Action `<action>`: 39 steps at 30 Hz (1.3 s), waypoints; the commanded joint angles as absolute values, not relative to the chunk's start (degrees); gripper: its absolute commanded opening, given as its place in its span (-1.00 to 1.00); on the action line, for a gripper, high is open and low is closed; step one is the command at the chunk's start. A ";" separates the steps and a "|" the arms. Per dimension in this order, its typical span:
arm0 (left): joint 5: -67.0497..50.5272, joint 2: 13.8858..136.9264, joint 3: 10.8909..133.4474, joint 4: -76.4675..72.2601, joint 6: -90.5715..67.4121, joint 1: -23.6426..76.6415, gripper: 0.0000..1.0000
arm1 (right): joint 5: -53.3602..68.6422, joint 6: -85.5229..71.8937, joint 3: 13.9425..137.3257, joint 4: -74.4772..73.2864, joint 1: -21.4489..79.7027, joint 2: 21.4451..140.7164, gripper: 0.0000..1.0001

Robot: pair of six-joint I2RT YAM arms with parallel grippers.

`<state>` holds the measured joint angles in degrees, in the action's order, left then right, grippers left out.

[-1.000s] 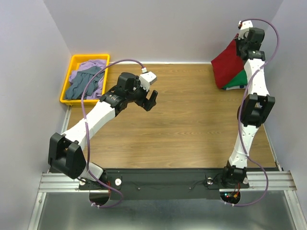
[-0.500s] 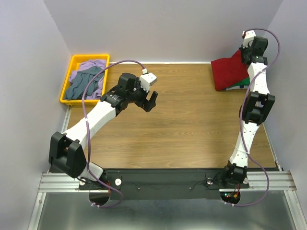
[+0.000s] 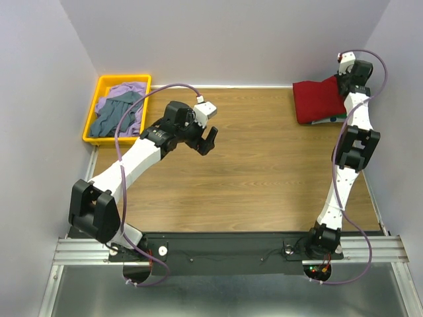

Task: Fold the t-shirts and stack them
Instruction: Neatly place the folded tshirt to the corner

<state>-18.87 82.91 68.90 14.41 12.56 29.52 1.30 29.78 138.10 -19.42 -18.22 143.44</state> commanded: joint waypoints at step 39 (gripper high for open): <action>-25.56 88.24 79.01 20.30 14.94 25.76 0.97 | -3.24 26.72 125.77 -3.52 -13.80 135.17 -0.46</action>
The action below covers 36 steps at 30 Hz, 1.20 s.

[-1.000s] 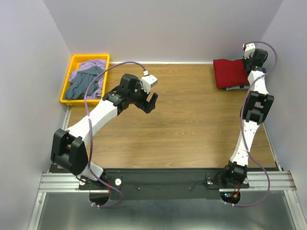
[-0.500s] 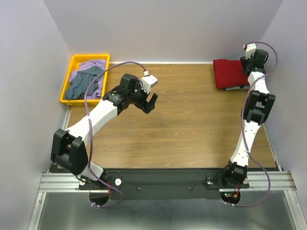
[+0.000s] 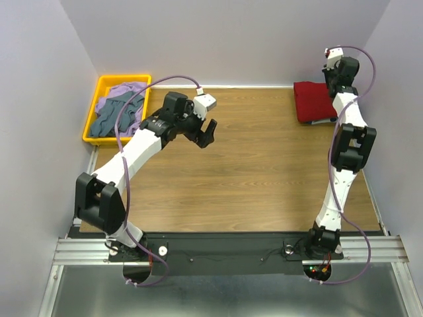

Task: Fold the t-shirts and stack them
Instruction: Neatly place the folded tshirt to the corner

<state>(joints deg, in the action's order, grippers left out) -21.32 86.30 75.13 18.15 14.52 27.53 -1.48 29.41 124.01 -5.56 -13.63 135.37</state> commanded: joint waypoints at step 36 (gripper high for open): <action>-21.36 72.60 63.29 13.54 8.70 10.63 0.97 | 36.29 12.57 71.30 -33.40 -14.33 75.50 1.00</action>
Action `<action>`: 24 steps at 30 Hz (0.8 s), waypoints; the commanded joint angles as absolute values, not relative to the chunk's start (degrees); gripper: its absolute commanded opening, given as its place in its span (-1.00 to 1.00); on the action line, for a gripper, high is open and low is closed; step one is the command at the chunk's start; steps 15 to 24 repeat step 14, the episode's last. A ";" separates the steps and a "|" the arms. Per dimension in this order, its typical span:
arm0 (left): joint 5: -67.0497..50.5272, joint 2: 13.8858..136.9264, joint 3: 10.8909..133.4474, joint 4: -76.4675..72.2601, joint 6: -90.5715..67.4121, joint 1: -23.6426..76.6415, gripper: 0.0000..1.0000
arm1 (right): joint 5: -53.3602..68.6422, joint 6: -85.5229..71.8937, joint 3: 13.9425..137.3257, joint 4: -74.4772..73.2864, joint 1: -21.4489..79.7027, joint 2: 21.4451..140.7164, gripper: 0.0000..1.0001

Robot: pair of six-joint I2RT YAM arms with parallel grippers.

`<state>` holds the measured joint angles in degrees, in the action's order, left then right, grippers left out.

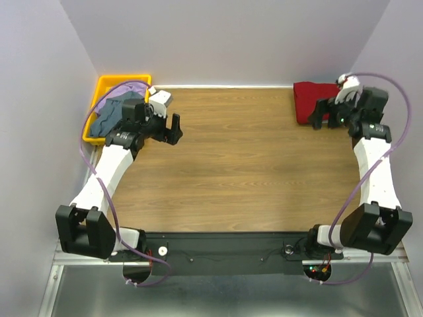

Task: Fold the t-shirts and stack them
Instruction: Neatly place the folded tshirt to the corner

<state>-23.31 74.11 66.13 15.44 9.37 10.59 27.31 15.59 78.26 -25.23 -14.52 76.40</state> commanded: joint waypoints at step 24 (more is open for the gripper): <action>-12.74 65.84 50.62 10.80 14.23 12.74 0.97 | 31.38 14.59 53.70 -32.26 -7.38 75.94 1.00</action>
